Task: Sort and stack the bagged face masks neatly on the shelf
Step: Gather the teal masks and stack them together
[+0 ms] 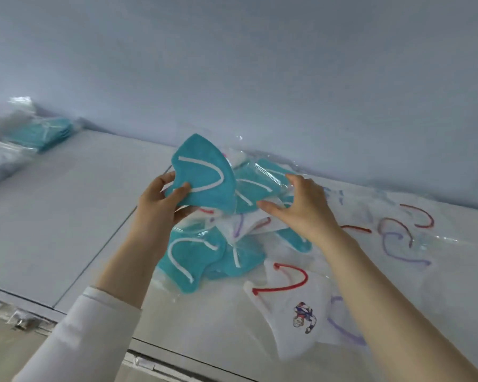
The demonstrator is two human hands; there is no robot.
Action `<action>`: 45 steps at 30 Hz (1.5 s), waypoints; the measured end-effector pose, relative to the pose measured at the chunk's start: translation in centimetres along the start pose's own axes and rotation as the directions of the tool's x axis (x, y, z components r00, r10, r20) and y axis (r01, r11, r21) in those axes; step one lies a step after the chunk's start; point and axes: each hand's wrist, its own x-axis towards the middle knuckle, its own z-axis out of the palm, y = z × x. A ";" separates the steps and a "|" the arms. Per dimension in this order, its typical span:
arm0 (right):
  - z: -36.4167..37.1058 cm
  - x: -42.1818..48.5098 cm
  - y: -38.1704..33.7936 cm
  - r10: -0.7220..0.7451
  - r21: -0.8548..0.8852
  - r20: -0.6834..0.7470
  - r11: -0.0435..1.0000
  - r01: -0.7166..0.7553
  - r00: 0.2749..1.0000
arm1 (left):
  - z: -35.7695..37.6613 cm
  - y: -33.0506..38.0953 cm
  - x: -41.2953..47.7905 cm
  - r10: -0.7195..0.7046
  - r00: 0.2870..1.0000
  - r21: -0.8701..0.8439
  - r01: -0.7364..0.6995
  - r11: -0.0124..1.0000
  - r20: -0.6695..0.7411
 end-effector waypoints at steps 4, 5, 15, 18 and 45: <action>2.5 3.1 -2.1 0.125 -0.146 0.095 0.983 -0.111 0.988 | -3.2 0.6 2.1 -0.032 0.999 -0.007 0.032 0.999 0.041; 3.0 3.4 -2.2 0.133 -0.156 0.080 0.981 -0.120 0.988 | -3.9 0.7 2.6 -0.036 0.998 -0.007 0.037 0.999 0.058; -1.5 0.4 -2.0 0.406 0.605 -0.324 0.783 -0.143 0.855 | -4.8 0.5 5.6 -0.094 0.976 -0.066 0.109 0.992 0.198; -3.6 -0.8 -2.4 0.492 0.763 -0.250 0.631 -0.143 0.834 | -4.0 0.3 5.1 -0.111 0.965 -0.069 0.131 0.989 0.238; -4.0 -6.0 -5.6 0.531 0.846 -0.534 0.331 0.419 0.658 | 0.4 0.0 -2.1 -0.070 0.909 -0.159 0.147 0.976 0.411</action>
